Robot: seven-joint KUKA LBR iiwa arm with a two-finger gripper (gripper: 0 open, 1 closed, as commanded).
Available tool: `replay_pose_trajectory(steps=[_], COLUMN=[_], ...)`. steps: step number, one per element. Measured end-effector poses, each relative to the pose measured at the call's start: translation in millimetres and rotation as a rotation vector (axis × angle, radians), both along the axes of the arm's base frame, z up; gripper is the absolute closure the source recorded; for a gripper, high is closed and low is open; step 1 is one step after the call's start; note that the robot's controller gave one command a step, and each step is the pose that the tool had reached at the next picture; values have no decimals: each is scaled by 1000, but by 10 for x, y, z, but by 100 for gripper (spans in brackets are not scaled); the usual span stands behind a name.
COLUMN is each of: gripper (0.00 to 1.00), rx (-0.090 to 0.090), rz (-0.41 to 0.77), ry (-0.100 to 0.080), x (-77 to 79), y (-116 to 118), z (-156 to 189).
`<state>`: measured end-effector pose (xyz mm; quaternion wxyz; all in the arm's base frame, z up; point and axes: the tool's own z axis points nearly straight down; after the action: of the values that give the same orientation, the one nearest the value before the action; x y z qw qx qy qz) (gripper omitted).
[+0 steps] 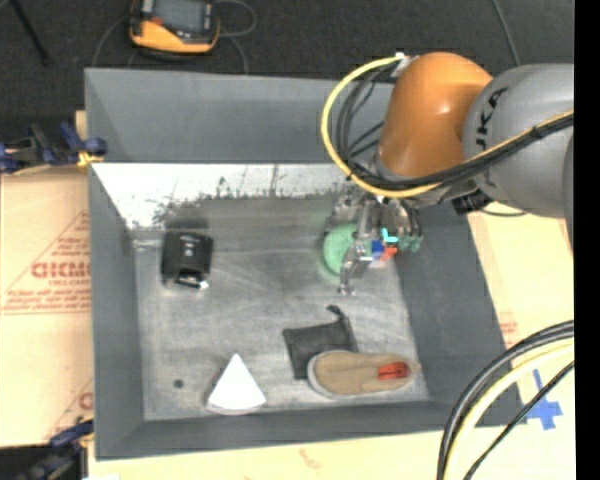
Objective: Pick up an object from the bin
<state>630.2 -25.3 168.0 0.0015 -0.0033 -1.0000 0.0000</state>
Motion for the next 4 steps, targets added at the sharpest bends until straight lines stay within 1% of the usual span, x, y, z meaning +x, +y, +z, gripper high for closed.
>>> replay_pose_trajectory(steps=[1, 2, 3, 4], gripper=[0, 0, 0, 0], rx=[-1, 1, -1, 9], rz=[1, -93, 64, -187], ry=[-8, -12, -16, -18], x=[19, 110, 94, 141], y=[-1, -401, -740, -752], z=[45, -442, -838, -910])
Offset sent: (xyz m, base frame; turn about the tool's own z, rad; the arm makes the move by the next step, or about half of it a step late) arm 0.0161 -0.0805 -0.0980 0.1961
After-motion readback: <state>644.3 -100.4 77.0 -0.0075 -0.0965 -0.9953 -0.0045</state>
